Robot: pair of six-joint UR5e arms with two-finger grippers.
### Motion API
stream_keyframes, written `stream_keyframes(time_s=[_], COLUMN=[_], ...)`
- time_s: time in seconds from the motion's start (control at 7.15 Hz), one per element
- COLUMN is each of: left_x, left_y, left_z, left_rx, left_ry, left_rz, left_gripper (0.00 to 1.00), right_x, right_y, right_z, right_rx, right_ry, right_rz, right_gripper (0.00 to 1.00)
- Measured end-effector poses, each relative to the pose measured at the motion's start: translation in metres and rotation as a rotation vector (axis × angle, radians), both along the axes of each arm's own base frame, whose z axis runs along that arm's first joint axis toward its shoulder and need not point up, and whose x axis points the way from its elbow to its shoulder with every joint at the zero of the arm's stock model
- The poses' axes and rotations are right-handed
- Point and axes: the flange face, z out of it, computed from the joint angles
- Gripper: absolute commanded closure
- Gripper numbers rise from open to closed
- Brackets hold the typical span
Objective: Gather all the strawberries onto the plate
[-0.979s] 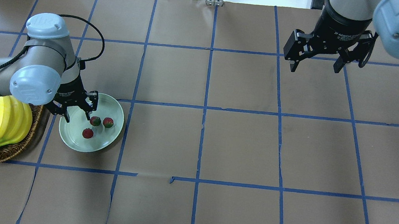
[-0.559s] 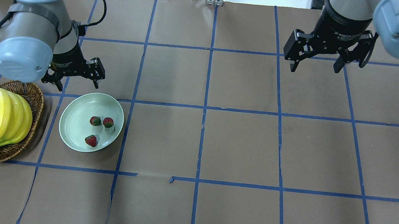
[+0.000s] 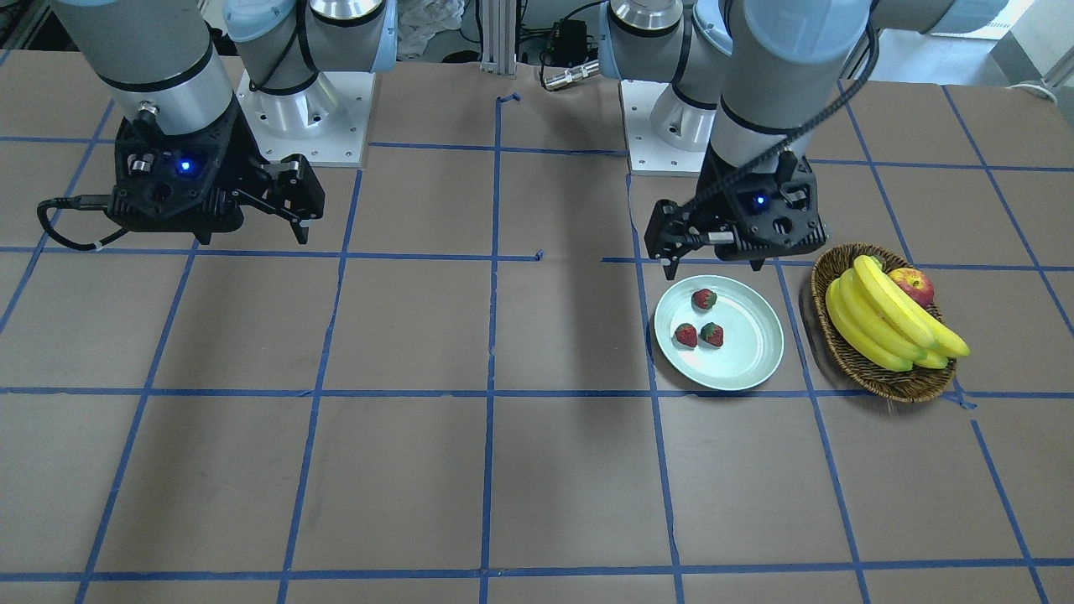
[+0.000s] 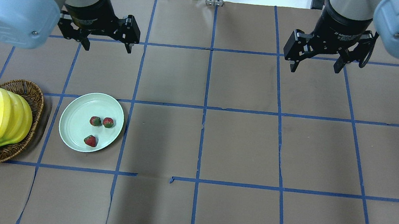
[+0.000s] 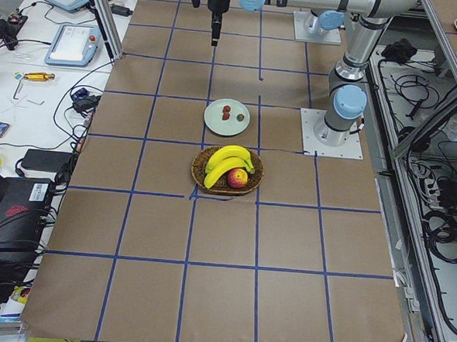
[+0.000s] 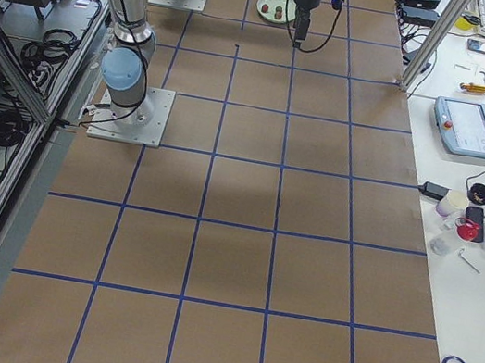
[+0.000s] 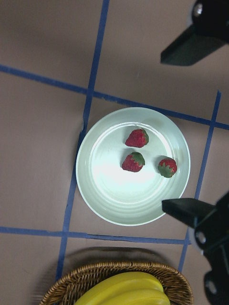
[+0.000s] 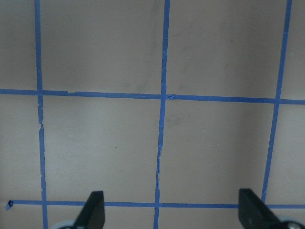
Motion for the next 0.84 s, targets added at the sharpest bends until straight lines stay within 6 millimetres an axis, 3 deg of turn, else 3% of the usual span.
stream_keyframes(time_s=[0.14,0.84], left_x=[-0.0046,-0.0066], left_y=[0.0022,0.0056], left_z=[0.0111,0.0123], left_rx=[-0.023,-0.021], left_ry=[0.011,0.022], left_rz=[-0.029,-0.103], left_gripper=[0.0,0.0], right_x=[0.0001,-0.0009], right_y=[0.0007,-0.002], right_z=[0.0004,0.0047], right_rx=[0.004,-0.014], right_ry=[-0.001,0.002], right_rz=[-0.008,-0.065], right_gripper=[0.0,0.0])
